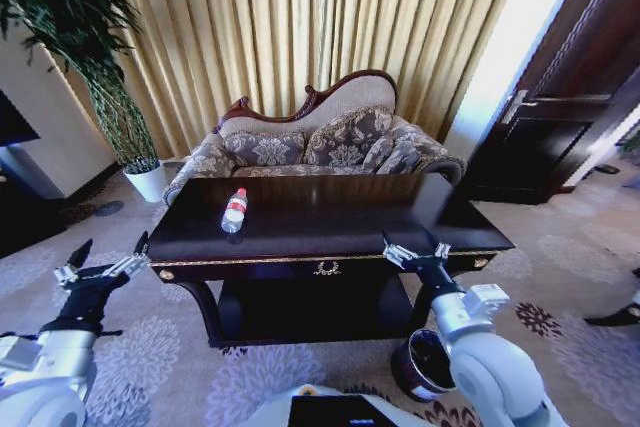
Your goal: Move to the front of the table and place the trash on the table into the trash bin.
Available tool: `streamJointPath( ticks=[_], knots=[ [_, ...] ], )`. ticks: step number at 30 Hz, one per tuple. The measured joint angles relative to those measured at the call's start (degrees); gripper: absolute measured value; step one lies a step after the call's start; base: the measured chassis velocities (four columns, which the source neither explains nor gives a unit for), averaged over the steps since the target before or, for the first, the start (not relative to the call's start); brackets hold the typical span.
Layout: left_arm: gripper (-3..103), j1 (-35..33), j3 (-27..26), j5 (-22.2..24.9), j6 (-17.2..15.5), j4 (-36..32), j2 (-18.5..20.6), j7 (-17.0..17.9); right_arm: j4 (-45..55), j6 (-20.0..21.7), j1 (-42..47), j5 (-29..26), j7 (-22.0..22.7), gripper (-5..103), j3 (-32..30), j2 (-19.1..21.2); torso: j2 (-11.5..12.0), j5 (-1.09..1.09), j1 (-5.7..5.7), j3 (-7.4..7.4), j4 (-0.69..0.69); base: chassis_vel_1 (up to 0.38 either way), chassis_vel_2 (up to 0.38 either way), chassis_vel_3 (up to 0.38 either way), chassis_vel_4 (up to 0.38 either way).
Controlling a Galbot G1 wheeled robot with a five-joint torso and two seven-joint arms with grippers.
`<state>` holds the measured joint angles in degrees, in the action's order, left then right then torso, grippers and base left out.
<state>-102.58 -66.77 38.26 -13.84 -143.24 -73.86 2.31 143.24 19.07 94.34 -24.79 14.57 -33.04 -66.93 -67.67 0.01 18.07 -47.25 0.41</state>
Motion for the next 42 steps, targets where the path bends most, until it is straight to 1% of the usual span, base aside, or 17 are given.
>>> streamJointPath(
  ticks=[2, 3, 5, 8, 11, 14, 18, 21, 24, 26, 27, 29, 30, 32, 36, 38, 42],
  knots=[
    [100, 0.60, 0.15, 0.51, -0.59, 0.00, 0.66, 0.91, 0.00, 0.02, -0.04, -0.02, 0.02, 100, 0.01, 0.04, 0.00, 0.00, 0.00, 0.00, 0.01, 0.000, 0.000, 0.000, 0.000],
    [100, 3.34, 0.54, 3.22, -3.27, 0.00, 4.05, 5.77, 0.00, 0.07, -0.15, -0.14, 0.07, 100, 0.02, 0.28, 0.00, 0.00, 0.00, 0.00, 0.03, 0.000, 0.000, 0.000, 0.000],
    [100, 6.14, 0.65, 6.57, -5.71, 0.00, 8.25, 10.95, 0.00, 0.14, -0.31, -0.33, 0.17, 100, 0.03, 0.75, 0.01, 0.00, 0.01, 0.00, 0.04, 0.000, 0.000, 0.000, 0.000],
    [100, 7.60, 0.66, 8.34, -6.66, -0.01, 10.80, 12.92, -0.07, 0.19, -0.42, -0.48, 0.24, 100, -0.01, 1.21, 0.01, 0.01, 0.01, -0.01, 0.03, 0.000, 0.000, 0.000, 0.000],
    [100, 12.18, 2.72, 12.63, -9.75, 2.62, 16.22, 17.44, -1.53, 0.25, -1.12, -0.67, 0.28, 100, -0.61, 1.97, 0.00, 0.00, 0.00, 0.00, 0.01, 0.000, 0.000, 0.000, 0.000],
    [100, 15.20, 4.96, 14.59, -11.50, 5.27, 18.79, 19.52, -2.30, 0.32, -1.58, -0.57, 0.30, 100, -1.00, 2.04, 0.00, 0.00, 0.01, 0.00, 0.02, 0.000, 0.000, 0.000, 0.000],
    [100, 18.07, 7.81, 15.04, -12.28, 8.01, 21.36, 19.73, -2.63, 0.81, -2.10, -0.35, 0.30, 100, -1.10, 2.29, 0.01, 0.01, 0.01, -0.01, 0.01, 0.000, 0.000, 0.000, 0.000],
    [100, 23.15, 13.15, 14.79, -12.81, 11.80, 24.34, 18.88, -3.14, 1.36, -2.58, -0.26, 0.31, 100, -1.11, 2.94, 0.01, 0.00, 0.01, -0.01, 0.00, 0.000, 0.000, 0.000, 0.000],
    [100, 25.80, 15.89, 14.54, -13.27, 13.35, 25.29, 19.02, -3.62, 1.45, -2.62, -0.32, 0.30, 100, -1.22, 3.25, 0.00, 0.00, 0.01, -0.01, 0.02, 0.000, 0.000, 0.000, 0.000],
    [100, 30.83, 21.39, 14.32, -14.47, 16.00, 26.56, 20.38, -4.55, 1.46, -2.73, -1.30, 0.32, 100, -2.13, 4.12, 0.01, -0.01, 0.01, -0.01, 0.02, 0.000, 0.000, 0.000, 0.000],
    [100, 30.83, 21.39, 14.32, -14.47, 16.00, 26.56, 20.38, -4.55, 1.46, -2.73, -1.30, 0.32, 100, -2.13, 4.12, 0.01, -0.01, 0.01, -0.01, 0.02, 0.000, 0.000, 0.000, 0.000],
    [100, 34.47, 25.79, 14.27, -15.53, 17.60, 26.91, 21.80, -5.11, 1.46, -3.15, -2.50, 0.44, 100, -3.03, 4.86, 0.01, 0.00, 0.01, -0.01, 0.02, 0.000, 0.000, 0.000, 0.000],
    [100, 37.63, 29.62, 14.19, -16.59, 18.94, 26.93, 23.27, -5.69, 1.46, -3.89, -3.54, 0.59, 100, -3.94, 5.58, 0.01, 0.00, 0.02, -0.01, 0.02, 0.000, 0.000, 0.000, 0.000],
    [100, 39.26, 31.47, 14.20, -17.22, 19.54, 26.85, 24.14, -5.94, 1.46, -4.27, -4.07, 0.66, 100, -4.35, 5.87, 0.01, -0.01, 0.02, -0.01, 0.02, 0.000, 0.000, 0.000, 0.000],
    [100, 46.72, 40.56, 14.68, -19.99, 22.36, 25.89, 27.95, -7.36, 1.43, -5.53, -5.44, 0.71, 100, -5.06, 6.71, 0.01, -0.02, 0.02, -0.01, 0.02, 0.000, 0.000, 0.000, 0.000],
    [100, 47.62, 41.74, 14.71, -20.12, 22.68, 25.75, 28.18, -7.60, 1.41, -5.64, -5.45, 0.72, 100, -5.04, 6.71, 0.01, -0.02, 0.02, -0.02, 0.02, 0.000, 0.000, 0.000, 0.000],
    [100, 51.63, 47.97, 17.25, -21.79, 23.29, 24.53, 31.39, -9.22, 1.24, -6.44, -5.42, 0.65, 100, -4.42, 6.70, 0.01, -0.02, 0.02, -0.01, 0.02, 0.000, 0.000, 0.000, 0.000]
  ],
)
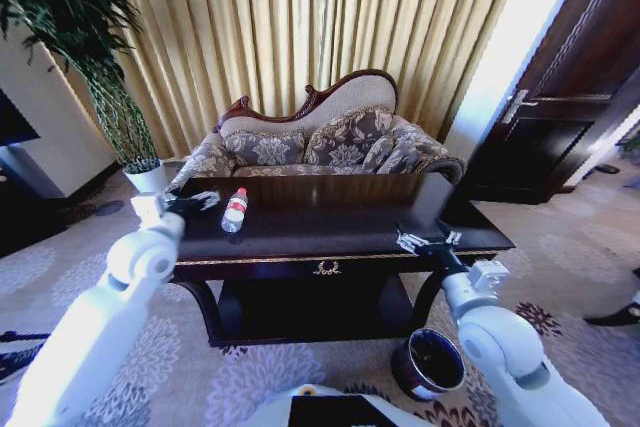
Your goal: Move to the front of the table and place the trash on the table into the trash bin.
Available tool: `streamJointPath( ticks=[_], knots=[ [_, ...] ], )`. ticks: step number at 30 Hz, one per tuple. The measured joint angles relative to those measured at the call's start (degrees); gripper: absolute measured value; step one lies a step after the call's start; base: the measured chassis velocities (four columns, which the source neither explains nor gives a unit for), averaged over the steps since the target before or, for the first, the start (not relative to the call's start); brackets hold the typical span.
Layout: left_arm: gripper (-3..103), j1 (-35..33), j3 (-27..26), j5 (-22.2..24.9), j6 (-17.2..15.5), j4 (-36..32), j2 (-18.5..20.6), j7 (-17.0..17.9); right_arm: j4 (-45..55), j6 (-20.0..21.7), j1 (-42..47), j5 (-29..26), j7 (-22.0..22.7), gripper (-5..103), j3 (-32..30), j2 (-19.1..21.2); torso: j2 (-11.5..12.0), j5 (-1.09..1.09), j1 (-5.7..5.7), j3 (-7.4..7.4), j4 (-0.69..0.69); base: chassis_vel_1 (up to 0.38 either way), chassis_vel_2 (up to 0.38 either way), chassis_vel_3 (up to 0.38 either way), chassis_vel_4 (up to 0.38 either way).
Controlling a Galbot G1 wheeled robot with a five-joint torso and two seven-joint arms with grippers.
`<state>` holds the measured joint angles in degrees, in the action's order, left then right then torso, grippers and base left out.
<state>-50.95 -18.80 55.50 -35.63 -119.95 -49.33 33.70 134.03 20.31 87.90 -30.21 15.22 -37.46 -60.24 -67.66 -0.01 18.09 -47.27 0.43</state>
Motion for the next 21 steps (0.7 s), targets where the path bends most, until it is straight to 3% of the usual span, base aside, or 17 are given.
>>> streamJointPath(
  ticks=[5, 7, 10, 21],
  knots=[
    [100, 1.53, 4.58, 2.05, -2.83, 0.97, -1.91, 5.75, -1.08, -0.11, -0.72, 0.02, -0.08, 100, 0.18, 0.17, 0.00, 0.00, 0.00, 0.01, 0.00, 0.000, 0.000, 0.000, 0.000],
    [100, 1.73, 6.27, 4.94, -4.67, 1.10, -3.07, 11.36, -1.59, -0.23, -0.84, 0.02, -0.13, 100, 0.06, 0.26, 0.00, 0.02, 0.00, 0.00, 0.00, 0.000, 0.000, 0.000, 0.000],
    [100, 1.64, 6.49, 6.39, -5.25, 1.18, -3.40, 13.06, -1.96, -0.32, -0.84, 0.03, -0.15, 100, -0.09, 0.24, 0.00, 0.01, 0.00, 0.00, 0.00, 0.000, 0.000, 0.000, 0.000],
    [100, 1.77, 6.46, 6.56, -5.37, 3.43, -4.47, 11.39, -2.13, -0.58, -0.67, 0.88, -0.19, 100, 0.29, -0.28, 0.00, 0.01, 0.00, 0.01, -0.01, 0.000, 0.000, 0.000, 0.000]
  ],
)
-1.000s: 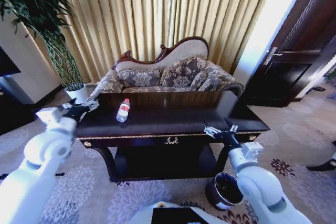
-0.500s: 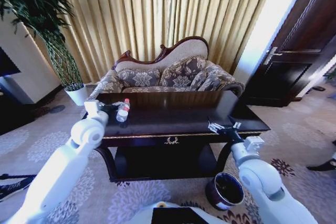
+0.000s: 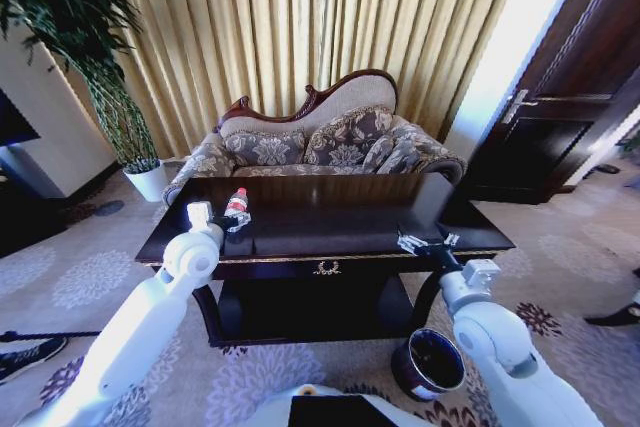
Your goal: Move to the front of the table and place the trash on the table into the trash bin.
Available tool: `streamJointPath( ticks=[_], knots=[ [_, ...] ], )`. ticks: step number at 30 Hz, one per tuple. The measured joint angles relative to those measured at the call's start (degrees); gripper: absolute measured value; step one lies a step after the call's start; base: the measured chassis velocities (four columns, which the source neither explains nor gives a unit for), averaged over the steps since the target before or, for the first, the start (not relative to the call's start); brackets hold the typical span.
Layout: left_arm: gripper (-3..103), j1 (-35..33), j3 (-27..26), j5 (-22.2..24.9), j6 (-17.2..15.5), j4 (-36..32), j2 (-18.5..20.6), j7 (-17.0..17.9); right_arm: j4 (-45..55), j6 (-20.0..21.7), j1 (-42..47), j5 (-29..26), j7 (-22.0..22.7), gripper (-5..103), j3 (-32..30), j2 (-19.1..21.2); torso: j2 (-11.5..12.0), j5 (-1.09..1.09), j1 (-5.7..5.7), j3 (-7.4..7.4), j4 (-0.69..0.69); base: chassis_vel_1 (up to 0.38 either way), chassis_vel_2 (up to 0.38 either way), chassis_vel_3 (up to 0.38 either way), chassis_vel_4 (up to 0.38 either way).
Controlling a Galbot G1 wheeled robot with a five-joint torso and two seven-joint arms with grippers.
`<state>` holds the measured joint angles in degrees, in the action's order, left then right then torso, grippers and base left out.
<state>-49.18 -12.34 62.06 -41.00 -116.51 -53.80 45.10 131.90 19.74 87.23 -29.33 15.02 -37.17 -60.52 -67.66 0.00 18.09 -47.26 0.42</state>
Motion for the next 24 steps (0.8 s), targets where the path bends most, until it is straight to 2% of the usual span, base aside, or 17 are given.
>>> streamJointPath(
  ticks=[15, 18, 19, 22, 23, 24],
  knots=[
    [101, -0.44, -0.16, -1.58, 0.14, 2.35, -1.47, -1.59, -0.93, -0.88, 0.18, 1.09, 0.00, 100, -0.12, -0.10, -0.01, 0.00, 0.00, 0.00, 0.00, 0.000, 0.000, 0.000, 0.000],
    [92, -0.69, -0.44, -1.72, 0.17, 2.95, -1.82, -1.72, -1.08, -0.93, 0.16, 1.27, -0.01, 100, -0.04, -0.09, -0.01, 0.00, 0.00, 0.00, 0.00, 0.000, 0.000, 0.000, 0.000],
    [92, -0.69, -0.44, -1.72, 0.17, 2.95, -1.82, -1.72, -1.08, -0.93, 0.16, 1.27, -0.01, 100, -0.04, -0.09, -0.01, 0.00, 0.00, 0.00, 0.00, 0.000, 0.000, 0.000, 0.000],
    [77, -0.82, -0.56, -1.83, 0.18, 3.26, -2.30, -1.81, -1.08, -0.96, 0.13, 1.36, -0.01, 100, -0.06, 0.06, -0.01, 0.00, 0.00, 0.00, 0.00, 0.000, 0.000, 0.000, 0.000],
    [77, -0.82, -0.56, -1.83, 0.18, 3.26, -2.30, -1.81, -1.08, -0.96, 0.13, 1.36, -0.01, 100, -0.06, 0.06, -0.01, 0.00, 0.00, 0.00, 0.00, 0.000, 0.000, 0.000, 0.000],
    [72, -0.83, -0.57, -1.85, 0.19, 3.30, -2.37, -1.84, -1.06, -0.96, 0.12, 1.36, 0.00, 100, -0.09, 0.11, -0.01, 0.00, 0.00, 0.00, 0.00, 0.000, 0.000, 0.000, 0.000]
  ],
)
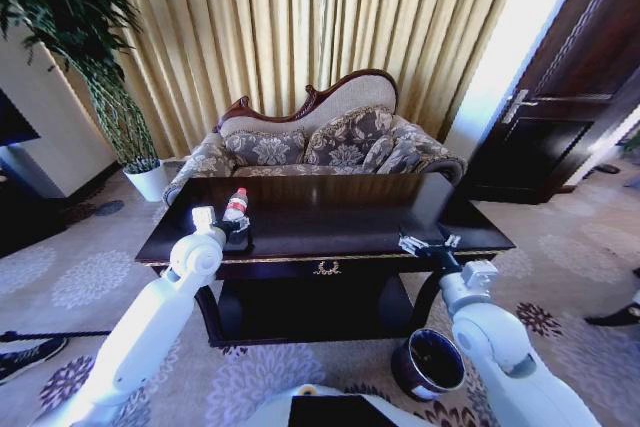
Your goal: Move to the front of the table and place the trash on the table into the trash bin.
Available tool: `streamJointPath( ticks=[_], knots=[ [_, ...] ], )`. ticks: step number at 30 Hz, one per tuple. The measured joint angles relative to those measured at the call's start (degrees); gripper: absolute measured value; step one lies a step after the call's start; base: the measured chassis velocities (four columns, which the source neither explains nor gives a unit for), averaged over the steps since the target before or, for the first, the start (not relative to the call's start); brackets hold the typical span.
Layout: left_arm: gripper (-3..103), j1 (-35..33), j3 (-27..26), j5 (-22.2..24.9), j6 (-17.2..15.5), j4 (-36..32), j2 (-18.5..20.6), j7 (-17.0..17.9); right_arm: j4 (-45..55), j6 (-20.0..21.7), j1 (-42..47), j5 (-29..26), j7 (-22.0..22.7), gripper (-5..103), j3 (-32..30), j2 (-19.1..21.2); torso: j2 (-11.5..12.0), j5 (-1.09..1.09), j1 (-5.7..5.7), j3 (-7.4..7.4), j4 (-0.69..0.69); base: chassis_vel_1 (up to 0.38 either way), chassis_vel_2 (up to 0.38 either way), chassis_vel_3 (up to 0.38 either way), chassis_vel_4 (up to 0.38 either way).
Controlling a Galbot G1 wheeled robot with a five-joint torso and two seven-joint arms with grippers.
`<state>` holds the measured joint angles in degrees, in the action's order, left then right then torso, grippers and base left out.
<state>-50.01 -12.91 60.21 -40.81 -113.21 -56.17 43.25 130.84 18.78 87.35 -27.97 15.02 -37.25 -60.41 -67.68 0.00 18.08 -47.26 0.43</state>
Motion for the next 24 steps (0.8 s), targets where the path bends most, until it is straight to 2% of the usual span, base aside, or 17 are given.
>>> streamJointPath(
  ticks=[1, 4, 7, 10, 11, 13, 15, 17, 18, 19, 20, 23, 24],
  knots=[
    [67, 0.01, -0.04, -0.03, 0.01, 0.01, -0.07, -0.09, 0.04, 0.00, -0.01, 0.00, 0.00, 100, -0.02, 0.03, 0.00, 0.00, 0.00, 0.00, 0.00, 0.000, 0.000, 0.000, 0.000],
    [61, 0.05, -0.13, -0.05, 0.04, 0.00, -0.07, -0.27, 0.06, -0.01, -0.04, 0.00, 0.00, 100, -0.02, 0.05, 0.00, 0.00, 0.00, 0.00, 0.00, 0.000, 0.000, 0.000, 0.000],
    [49, 0.07, -0.32, -0.13, 0.07, -0.01, 0.01, -0.47, 0.06, -0.01, -0.14, 0.05, 0.00, 100, 0.12, -0.05, 0.00, 0.00, 0.00, 0.00, 0.00, 0.000, 0.000, 0.000, 0.000],
    [46, -0.19, -0.64, -0.90, 0.17, -0.01, 0.17, -1.47, 0.02, -0.02, -0.17, 0.23, 0.00, 100, 0.29, -0.17, 0.00, 0.00, 0.00, 0.00, 0.00, 0.000, 0.000, 0.000, 0.000],
    [43, -0.57, -0.92, -2.08, 0.55, -0.05, 0.43, -2.80, 0.00, -0.03, -0.17, 0.29, 0.00, 100, 0.37, -0.22, 0.00, 0.00, 0.00, 0.00, 0.00, 0.000, 0.000, 0.000, 0.000],
    [37, -1.39, -1.28, -6.34, 2.72, -0.14, 1.09, -6.68, 0.01, -0.05, -0.33, 0.30, 0.00, 100, 0.41, -0.14, 0.00, 0.00, 0.00, 0.00, 0.00, 0.000, 0.000, 0.000, 0.000],
    [37, -1.58, -1.29, -8.02, 3.57, -0.14, 1.27, -7.82, 0.02, -0.05, -0.40, 0.28, 0.00, 100, 0.43, -0.07, 0.00, 0.00, 0.00, 0.00, 0.00, 0.000, 0.000, 0.000, 0.000],
    [36, -2.31, -1.09, -15.80, 7.11, 0.10, 2.12, -11.98, 0.30, -0.06, -0.92, 0.02, 0.02, 100, 0.85, 0.71, 0.00, 0.00, 0.00, 0.00, 0.00, 0.000, 0.000, 0.000, 0.000],
    [36, -2.31, -1.09, -15.80, 7.11, 0.10, 2.12, -11.98, 0.30, -0.06, -0.92, 0.02, 0.02, 100, 0.85, 0.71, 0.00, 0.00, 0.00, 0.00, 0.00, 0.000, 0.000, 0.000, 0.000],
    [36, -2.60, -0.96, -18.06, 8.47, 0.23, 2.41, -13.21, 0.48, -0.06, -1.11, -0.36, 0.03, 100, 1.11, 1.09, 0.00, 0.00, 0.00, 0.00, 0.00, 0.000, 0.000, 0.000, 0.000],
    [36, -3.17, -0.76, -22.80, 11.48, 0.57, 3.07, -15.52, 1.01, -0.06, -1.72, -1.90, 0.05, 100, 1.90, 2.15, 0.00, 0.01, 0.00, 0.00, 0.01, 0.000, 0.000, 0.000, 0.000],
    [36, -4.04, -0.33, -31.56, 18.26, 1.26, 4.59, -19.12, 1.97, -0.05, -3.87, -6.89, 0.09, 100, 3.82, 4.65, 0.01, 0.00, 0.00, 0.00, -0.01, 0.000, 0.000, 0.000, 0.000],
    [36, -4.04, -0.33, -31.56, 18.26, 1.26, 4.59, -19.12, 1.97, -0.05, -3.87, -6.89, 0.09, 100, 3.82, 4.65, 0.01, 0.00, 0.00, 0.00, -0.01, 0.000, 0.000, 0.000, 0.000]
  ],
)
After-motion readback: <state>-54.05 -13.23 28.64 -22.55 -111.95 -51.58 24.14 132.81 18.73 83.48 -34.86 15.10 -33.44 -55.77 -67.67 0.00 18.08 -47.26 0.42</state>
